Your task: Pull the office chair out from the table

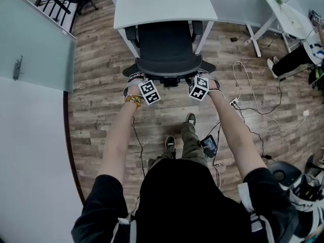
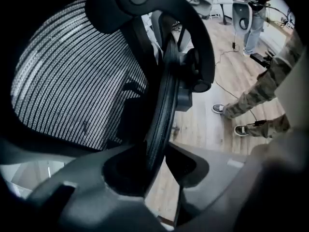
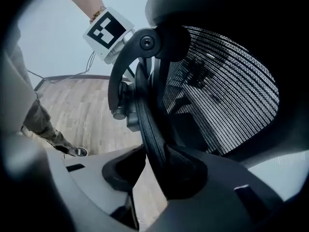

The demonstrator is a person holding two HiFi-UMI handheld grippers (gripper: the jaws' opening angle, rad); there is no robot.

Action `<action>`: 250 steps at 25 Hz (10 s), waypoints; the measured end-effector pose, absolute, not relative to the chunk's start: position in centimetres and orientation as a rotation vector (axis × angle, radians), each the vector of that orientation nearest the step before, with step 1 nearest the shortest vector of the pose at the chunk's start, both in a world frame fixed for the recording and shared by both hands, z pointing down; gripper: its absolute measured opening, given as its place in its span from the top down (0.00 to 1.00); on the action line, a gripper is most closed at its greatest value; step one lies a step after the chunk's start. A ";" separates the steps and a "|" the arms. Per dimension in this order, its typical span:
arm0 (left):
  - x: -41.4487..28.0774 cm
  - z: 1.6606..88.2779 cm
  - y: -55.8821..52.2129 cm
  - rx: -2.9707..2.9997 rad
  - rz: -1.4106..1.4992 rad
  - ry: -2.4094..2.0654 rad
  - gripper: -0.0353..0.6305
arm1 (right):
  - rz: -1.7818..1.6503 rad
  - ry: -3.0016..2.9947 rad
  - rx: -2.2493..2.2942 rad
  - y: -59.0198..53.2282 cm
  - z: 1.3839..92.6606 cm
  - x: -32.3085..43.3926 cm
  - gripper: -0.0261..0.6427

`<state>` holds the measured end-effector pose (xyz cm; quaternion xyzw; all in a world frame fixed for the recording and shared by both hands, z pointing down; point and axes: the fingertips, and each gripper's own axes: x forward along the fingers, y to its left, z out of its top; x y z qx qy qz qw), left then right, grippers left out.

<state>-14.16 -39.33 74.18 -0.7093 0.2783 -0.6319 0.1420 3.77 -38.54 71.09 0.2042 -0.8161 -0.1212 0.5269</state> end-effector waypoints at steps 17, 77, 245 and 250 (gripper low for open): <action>-13.3 74.0 -32.8 -2.046 -1.811 0.752 0.73 | -0.296 -1.962 0.474 -32.0 70.9 4.5 0.79; -11.0 74.0 -23.1 -1.997 -1.839 0.786 0.74 | -0.281 -1.958 0.462 -22.7 70.9 6.8 0.78; -1.1 46.4 11.0 -2.507 -0.256 1.574 0.85 | -0.405 -2.691 1.187 11.1 43.6 8.0 0.91; -2.1 41.1 11.5 -2.406 -0.079 1.648 0.89 | -0.503 -2.668 1.288 11.5 41.4 7.1 0.94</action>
